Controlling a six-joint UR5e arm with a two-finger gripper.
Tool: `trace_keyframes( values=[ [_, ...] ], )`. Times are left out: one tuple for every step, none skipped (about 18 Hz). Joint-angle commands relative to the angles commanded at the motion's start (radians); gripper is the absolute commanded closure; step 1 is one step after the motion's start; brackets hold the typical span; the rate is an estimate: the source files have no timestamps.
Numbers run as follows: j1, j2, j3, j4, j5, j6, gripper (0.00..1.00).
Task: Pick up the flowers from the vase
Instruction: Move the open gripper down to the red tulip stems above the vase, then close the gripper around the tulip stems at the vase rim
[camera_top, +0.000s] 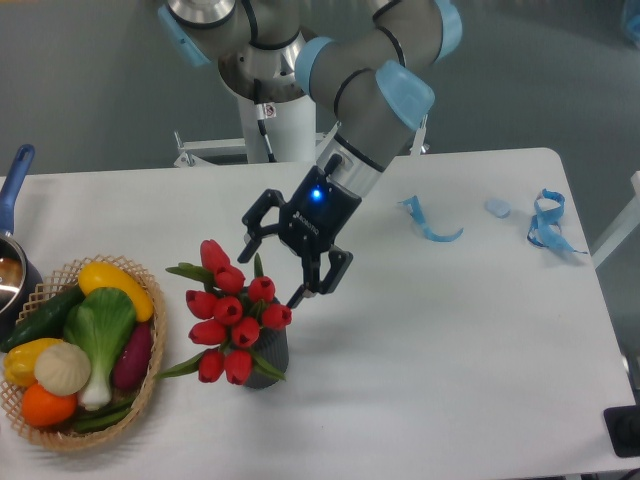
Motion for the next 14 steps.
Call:
trace_keyframes(
  values=[
    [0.000,-0.006,0.003,0.000,0.000,0.000,0.00],
    [0.000,-0.015,0.009,0.000,0.000,0.000,0.00],
    [-0.005,-0.021,0.014,0.000,0.000,0.000,0.00],
    [-0.015,-0.025,0.017,0.002,0.000,0.000,0.00],
    [-0.020,-0.029,0.021,0.002,0.000,0.000,0.00],
    [-0.026,-0.035,0.026,0.002,0.000,-0.002,0.00],
    [-0.032,-0.038,0.032,0.002,0.000,-0.002,0.00],
    [-0.037,-0.049,0.041,0.002,0.000,-0.002,0.00],
    [-0.044,-0.057,0.049,0.002,0.000,0.000,0.00],
    [-0.052,-0.066,0.052,0.002,0.000,0.000,0.00],
    [-0.057,-0.067,0.054,0.003,-0.002,0.000,0.00],
    [-0.058,-0.069,0.055,0.006,-0.002,0.000,0.00],
    [-0.063,-0.074,0.058,0.008,0.000,-0.002,0.00],
    [-0.069,-0.075,0.063,0.008,-0.002,-0.002,0.00]
  ],
)
